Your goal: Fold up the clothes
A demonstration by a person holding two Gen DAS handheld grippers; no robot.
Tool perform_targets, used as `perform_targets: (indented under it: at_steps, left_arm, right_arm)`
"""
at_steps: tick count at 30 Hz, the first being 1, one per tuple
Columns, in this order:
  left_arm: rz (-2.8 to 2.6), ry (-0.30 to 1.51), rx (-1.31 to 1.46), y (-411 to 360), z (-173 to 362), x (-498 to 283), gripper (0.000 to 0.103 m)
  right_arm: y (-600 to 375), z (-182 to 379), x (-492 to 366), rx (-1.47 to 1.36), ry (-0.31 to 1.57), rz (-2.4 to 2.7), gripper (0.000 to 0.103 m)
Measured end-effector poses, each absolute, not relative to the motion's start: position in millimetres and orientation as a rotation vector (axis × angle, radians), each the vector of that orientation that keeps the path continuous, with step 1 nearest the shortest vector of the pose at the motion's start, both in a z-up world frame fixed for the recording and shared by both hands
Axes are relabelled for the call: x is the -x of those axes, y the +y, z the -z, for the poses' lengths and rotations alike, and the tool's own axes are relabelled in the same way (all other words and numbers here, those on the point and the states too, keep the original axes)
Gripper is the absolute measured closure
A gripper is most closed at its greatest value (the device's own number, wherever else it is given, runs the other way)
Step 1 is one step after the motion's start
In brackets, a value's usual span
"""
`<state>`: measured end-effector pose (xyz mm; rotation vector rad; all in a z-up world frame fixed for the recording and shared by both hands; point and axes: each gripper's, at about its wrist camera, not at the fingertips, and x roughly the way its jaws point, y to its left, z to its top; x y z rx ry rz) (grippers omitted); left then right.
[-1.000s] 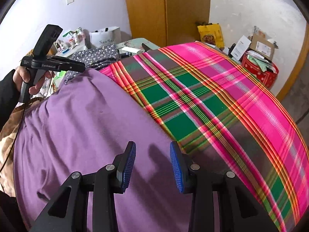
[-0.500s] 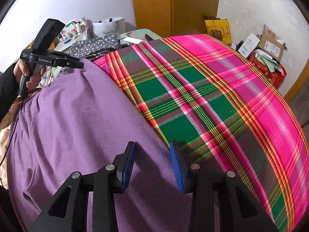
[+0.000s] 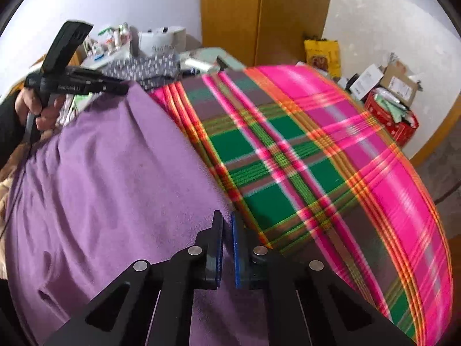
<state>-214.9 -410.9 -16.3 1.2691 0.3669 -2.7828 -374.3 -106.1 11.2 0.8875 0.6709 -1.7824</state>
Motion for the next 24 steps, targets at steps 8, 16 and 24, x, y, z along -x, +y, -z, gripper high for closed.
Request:
perform_targets:
  at_steps: [8,16,24]
  left_arm:
    - [2.891,0.333,-1.030,-393.8,-36.6,168.5,0.077]
    - [2.959,0.315,-0.832,-369.3,-69.0,100.0,0.076]
    - [2.966,0.383,-0.721,-342.7,-64.1,21.5,0.076]
  right_arm:
    - [-76.5,-65.1,325.2,-0.725,0.618,1.863,0.097]
    - [-42.9,-104.4,254.8,-0.598,0.592,1.885,0.097]
    - [-15.7,-99.6,169.0,-0.573,0.596,1.818,0.097]
